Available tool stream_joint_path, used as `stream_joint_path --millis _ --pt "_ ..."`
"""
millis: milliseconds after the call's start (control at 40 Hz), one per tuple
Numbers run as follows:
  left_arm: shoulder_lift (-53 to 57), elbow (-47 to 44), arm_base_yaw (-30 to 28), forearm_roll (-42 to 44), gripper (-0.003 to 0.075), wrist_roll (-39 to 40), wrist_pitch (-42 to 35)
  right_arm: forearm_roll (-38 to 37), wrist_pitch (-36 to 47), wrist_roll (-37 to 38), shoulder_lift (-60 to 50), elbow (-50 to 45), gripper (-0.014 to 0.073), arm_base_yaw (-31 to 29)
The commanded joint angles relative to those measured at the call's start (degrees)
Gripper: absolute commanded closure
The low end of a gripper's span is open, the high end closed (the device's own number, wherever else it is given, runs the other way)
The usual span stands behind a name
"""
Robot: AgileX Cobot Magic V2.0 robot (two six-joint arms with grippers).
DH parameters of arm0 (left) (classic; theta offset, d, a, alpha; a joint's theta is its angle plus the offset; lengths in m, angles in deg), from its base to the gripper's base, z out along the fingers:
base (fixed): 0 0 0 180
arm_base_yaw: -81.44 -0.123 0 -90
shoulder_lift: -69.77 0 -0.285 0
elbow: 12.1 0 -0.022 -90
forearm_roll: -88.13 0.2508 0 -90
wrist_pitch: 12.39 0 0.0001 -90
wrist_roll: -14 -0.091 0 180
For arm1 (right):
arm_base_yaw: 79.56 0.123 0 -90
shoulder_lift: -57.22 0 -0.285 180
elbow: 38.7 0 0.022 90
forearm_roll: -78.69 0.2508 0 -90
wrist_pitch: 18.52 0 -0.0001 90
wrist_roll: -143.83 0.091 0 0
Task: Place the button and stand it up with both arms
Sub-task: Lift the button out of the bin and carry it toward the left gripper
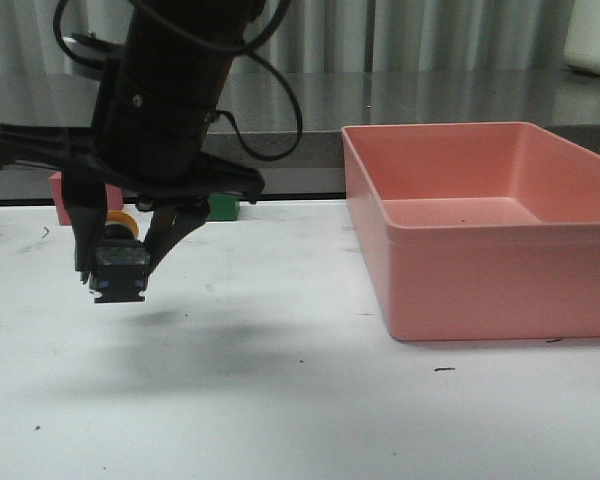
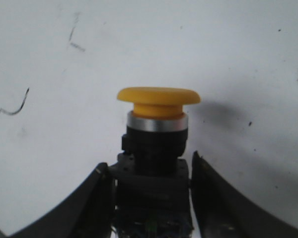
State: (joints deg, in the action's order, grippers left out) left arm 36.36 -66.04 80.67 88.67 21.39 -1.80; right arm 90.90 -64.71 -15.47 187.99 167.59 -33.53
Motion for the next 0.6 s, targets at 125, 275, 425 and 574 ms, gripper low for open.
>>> stream_joint_path --millis 125,275,425,574 --pt "-0.6 2.2 0.3 0.0 0.0047 -0.1 -4.4 -4.7 1.4 14.3 3.7 8.6 0.0349 -0.5" --pt "-0.6 2.2 0.3 0.0 0.0047 -0.1 -4.4 -4.7 1.5 15.6 5.3 9.6 0.0349 -0.5" --pt "-0.6 2.2 0.3 0.0 0.0047 -0.1 -4.3 -4.7 0.7 15.6 6.0 9.6 0.0315 -0.5" --pt "-0.6 2.2 0.3 0.0 0.0047 -0.1 -4.3 -4.7 0.9 15.6 6.1 9.8 0.0211 -0.5"
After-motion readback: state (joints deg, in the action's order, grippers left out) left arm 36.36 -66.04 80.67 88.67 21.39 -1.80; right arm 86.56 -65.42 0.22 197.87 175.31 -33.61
